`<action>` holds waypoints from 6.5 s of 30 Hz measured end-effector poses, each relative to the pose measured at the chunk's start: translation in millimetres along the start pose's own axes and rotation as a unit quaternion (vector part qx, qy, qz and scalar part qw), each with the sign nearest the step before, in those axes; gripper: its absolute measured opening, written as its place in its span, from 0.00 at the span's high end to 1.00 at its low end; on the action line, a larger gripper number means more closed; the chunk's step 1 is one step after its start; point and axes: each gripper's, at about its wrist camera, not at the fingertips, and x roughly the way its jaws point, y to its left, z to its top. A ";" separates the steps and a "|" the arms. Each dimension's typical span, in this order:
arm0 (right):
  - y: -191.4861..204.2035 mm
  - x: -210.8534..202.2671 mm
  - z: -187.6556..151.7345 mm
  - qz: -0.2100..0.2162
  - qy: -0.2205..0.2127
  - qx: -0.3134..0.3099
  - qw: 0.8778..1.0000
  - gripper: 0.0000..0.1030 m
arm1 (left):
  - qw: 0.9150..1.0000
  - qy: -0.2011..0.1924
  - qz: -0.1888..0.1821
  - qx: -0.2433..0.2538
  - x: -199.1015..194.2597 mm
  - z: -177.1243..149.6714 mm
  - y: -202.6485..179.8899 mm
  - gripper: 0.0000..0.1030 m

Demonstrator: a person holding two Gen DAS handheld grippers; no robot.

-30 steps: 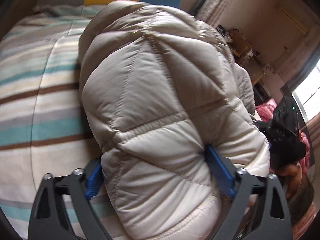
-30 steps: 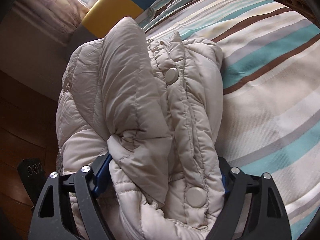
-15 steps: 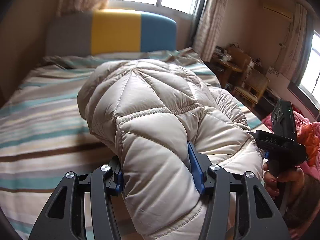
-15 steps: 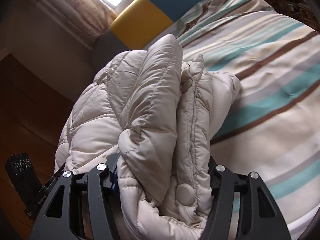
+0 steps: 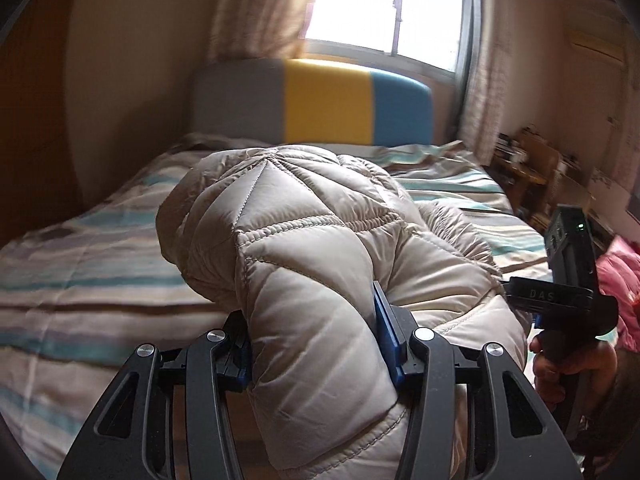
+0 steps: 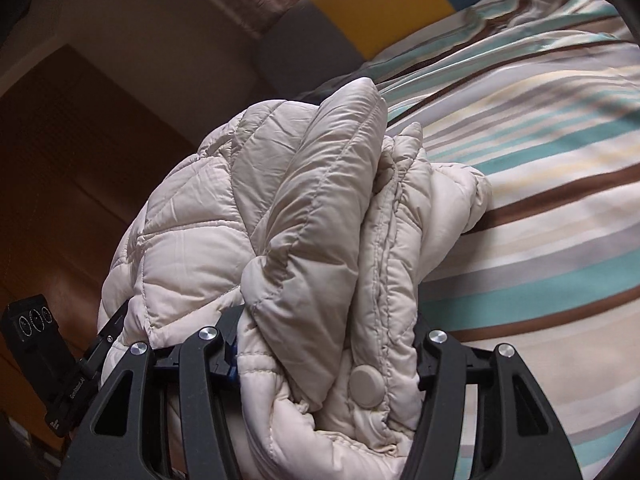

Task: Fold large clothes

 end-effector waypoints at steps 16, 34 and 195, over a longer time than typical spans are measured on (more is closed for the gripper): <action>76.0 36.4 -62.6 -0.139 0.000 -0.154 0.978 0.39 | 0.991 0.043 0.069 -0.102 -19.0 -75.6 74.2 0.33; 89.5 10.2 -88.3 -0.172 -0.027 -0.110 0.979 0.28 | 0.981 0.054 0.080 -0.169 -38.6 -85.8 90.5 0.08; 201.3 -124.6 -169.7 -0.230 -0.080 -0.182 0.953 0.02 | 0.969 -0.009 0.231 -0.083 -198.2 -81.8 -10.9 0.03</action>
